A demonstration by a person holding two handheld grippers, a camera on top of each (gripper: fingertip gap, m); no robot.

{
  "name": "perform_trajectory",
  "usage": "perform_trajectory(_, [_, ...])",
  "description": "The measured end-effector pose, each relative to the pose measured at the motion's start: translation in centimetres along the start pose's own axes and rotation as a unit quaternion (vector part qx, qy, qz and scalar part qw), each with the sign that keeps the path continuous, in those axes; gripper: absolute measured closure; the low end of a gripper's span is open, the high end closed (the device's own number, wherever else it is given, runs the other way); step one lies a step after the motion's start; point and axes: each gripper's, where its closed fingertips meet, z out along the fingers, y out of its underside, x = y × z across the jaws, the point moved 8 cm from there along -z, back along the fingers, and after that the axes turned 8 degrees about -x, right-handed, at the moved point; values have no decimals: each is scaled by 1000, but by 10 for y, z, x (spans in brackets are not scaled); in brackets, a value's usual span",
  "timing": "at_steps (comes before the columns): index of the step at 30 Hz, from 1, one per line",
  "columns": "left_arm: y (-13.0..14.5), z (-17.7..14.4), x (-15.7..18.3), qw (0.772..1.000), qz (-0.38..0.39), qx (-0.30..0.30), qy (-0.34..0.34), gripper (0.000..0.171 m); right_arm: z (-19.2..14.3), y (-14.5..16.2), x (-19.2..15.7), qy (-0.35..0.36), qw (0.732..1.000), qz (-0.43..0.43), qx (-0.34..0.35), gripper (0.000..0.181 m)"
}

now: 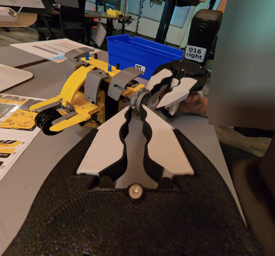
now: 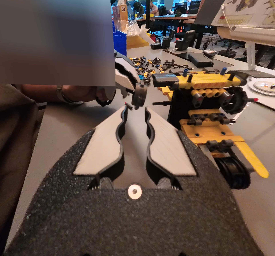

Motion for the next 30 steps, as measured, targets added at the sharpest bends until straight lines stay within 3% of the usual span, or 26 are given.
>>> perform_trajectory(13, [7,9,7,999,42,-32,-14,162,-1,2,1,5,1000,-2,-18,165])
perform_trajectory(18, [12,14,9,990,109,-64,-61,162,2,6,-2,56,994,-73,-59,166])
perform_trajectory(21, [14,15,7,989,109,-69,-68,162,5,7,-5,90,987,-112,-70,166])
perform_trajectory(25, [13,14,5,991,100,-67,-61,160,5,6,-4,84,988,-106,-69,166])
perform_trajectory(28, [20,21,6,985,112,-117,-59,151,2,8,-1,88,988,-106,-76,166])
perform_trajectory(30, [23,25,9,980,128,-136,-68,153,2,9,0,83,988,-103,-79,166])
